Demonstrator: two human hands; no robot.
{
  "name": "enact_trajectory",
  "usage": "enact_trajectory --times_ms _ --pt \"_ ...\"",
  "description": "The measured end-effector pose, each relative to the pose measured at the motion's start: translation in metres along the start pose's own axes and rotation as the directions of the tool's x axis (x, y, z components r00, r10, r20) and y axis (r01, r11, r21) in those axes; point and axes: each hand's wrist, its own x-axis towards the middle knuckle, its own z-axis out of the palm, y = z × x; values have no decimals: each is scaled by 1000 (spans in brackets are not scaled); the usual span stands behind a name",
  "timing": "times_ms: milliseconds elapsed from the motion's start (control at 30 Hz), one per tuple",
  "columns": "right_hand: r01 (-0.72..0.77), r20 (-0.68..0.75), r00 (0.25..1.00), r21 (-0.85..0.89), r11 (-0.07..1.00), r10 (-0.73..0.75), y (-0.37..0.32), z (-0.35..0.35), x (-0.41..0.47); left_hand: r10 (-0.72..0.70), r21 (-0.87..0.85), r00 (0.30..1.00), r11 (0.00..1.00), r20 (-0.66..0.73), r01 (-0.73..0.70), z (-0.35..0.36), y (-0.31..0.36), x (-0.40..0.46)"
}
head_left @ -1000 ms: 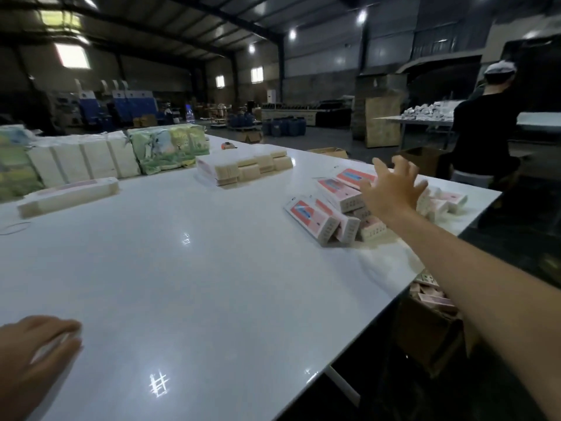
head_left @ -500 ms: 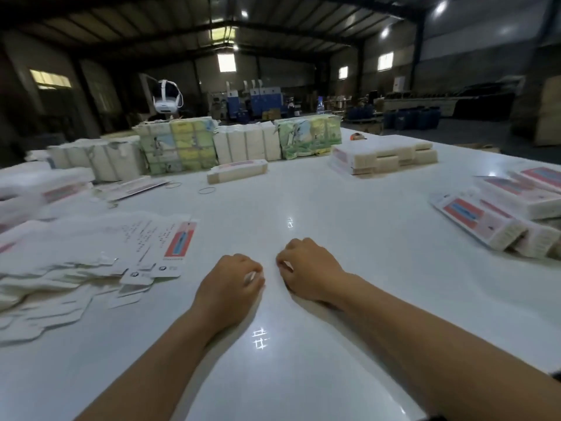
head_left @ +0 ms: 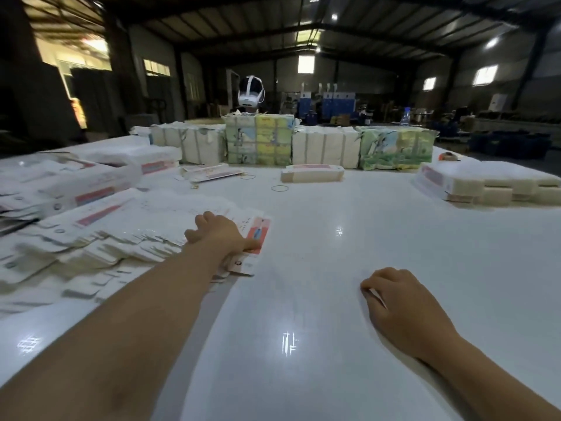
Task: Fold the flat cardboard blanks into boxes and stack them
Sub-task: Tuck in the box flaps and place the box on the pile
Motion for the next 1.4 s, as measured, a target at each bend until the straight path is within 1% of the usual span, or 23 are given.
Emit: enact_trajectory --times_ms 67,167,267,367,467,567,633,733,800,833,867,900,933,967,1000,1033,1067,1133,1200,1267,1300,1333,1400 --pt "-5 0 1000 6 1000 5 0 0 0 -18 -22 1000 1000 16 19 -1 0 15" --pt "-15 25 1000 -5 1000 15 -1 -2 -2 -20 -39 995 999 95 23 -10 1 28" --pt "-18 30 999 4 1000 18 -2 -4 -3 -21 -136 988 990 150 42 -19 2 30" --pt "-21 33 999 18 1000 20 -3 -7 -4 21 -230 990 973 142 13 -26 4 28" --pt "-23 37 999 17 1000 23 -4 -9 -3 42 -310 996 951 73 -18 -32 0 24" --pt "-32 34 999 24 999 31 -4 -11 -2 160 -435 987 891 31 -131 -46 0 12" --pt "-42 38 998 17 999 41 -6 -12 -2 274 -604 957 780 97 -162 -58 5 -10" --pt "-45 64 997 18 999 44 -6 -15 -2 459 -739 866 650 196 -178 -65 19 -59" --pt "-60 105 993 39 997 55 -3 -15 0 562 -761 803 605 198 -235 -55 27 -89" --pt "-105 112 989 108 989 93 -4 -18 0 596 -758 781 594 190 -269 -47 29 -101" --pt "-184 97 981 245 952 165 -5 -21 0 617 -756 769 580 166 -302 -38 29 -112" --pt "-284 79 956 474 833 281 -6 -27 0 630 -754 765 565 133 -335 -29 28 -120" --pt "-353 105 903 734 580 417 -6 -35 1 637 -749 765 554 100 -364 -21 26 -126" --pt "-362 206 836 904 230 508 -6 -43 1 641 -738 764 550 74 -391 -14 24 -128" --pt "-344 328 803 937 -63 498 -4 -50 0 649 -734 759 544 60 -407 -10 22 -130" --pt "-347 418 799 907 -237 432 -1 -54 -2 658 -733 751 538 57 -416 -7 20 -131" --pt "-375 462 820 879 -293 338 -1 -57 -5 667 -723 743 542 59 -428 -5 18 -131" --pt "-395 442 864 892 -218 241 -5 -58 -9 686 -670 725 565 56 -482 -2 18 -134" --pt "-368 388 885 922 -122 259 -8 -56 -9 719 -499 695 599 -10 -626 2 20 -137" --pt "-327 328 899 944 -51 291 -11 -56 -10 757 -212 648 622 -81 -754 6 26 -144" --pt "-315 304 907 949 -10 293 -11 -55 -10 776 -120 619 607 -120 -785 9 30 -150" --pt "-308 293 912 951 9 286 -12 -55 -9 787 -79 597 592 -156 -802 11 35 -156" --pt "-300 297 927 954 -23 229 -14 -56 -11 788 -47 562 570 -250 -820 15 42 -166"
